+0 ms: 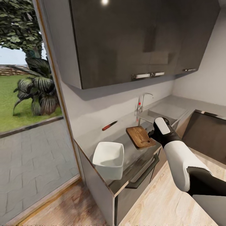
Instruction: In the kitchen, take the Vidalia onion out of the sink, dice it on the chopping board with the paring knife, put the diced onion into the bowl on the countertop, then place both the paring knife and the chopping board into the sink.
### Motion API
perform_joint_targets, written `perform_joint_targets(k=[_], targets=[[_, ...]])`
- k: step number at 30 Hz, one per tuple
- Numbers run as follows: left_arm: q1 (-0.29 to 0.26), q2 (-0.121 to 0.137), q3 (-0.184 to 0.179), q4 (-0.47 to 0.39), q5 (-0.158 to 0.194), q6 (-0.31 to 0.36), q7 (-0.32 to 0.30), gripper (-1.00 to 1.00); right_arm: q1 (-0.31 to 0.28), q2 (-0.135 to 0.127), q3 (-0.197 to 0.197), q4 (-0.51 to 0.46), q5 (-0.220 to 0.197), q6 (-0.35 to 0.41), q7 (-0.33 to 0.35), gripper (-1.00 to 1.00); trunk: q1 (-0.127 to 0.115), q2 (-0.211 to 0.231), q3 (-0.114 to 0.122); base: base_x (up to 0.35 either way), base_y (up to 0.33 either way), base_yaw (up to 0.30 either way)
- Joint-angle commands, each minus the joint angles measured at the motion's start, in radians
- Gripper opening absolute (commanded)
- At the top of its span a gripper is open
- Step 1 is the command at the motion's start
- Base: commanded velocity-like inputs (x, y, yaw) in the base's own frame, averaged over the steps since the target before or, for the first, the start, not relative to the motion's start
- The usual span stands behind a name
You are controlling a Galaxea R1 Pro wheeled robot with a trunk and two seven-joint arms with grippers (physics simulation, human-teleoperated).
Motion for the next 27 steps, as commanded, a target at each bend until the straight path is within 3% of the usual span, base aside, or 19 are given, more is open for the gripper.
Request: perform_joint_targets(k=[1,27], targets=[[0.000,0.000,-0.005,-0.002,0.000,-0.001,0.008,1.00,-0.001,0.000,-0.004,-0.002,-0.003,0.007,-0.006,1.00,0.001,-0.002,-0.003,0.000,0.002,0.000],[0.000,0.002,-0.004,-0.002,0.000,-0.002,0.008,1.00,-0.001,0.001,-0.004,-0.002,-0.003,0.006,-0.005,1.00,0.001,-0.002,-0.004,0.059,0.000,0.000]])
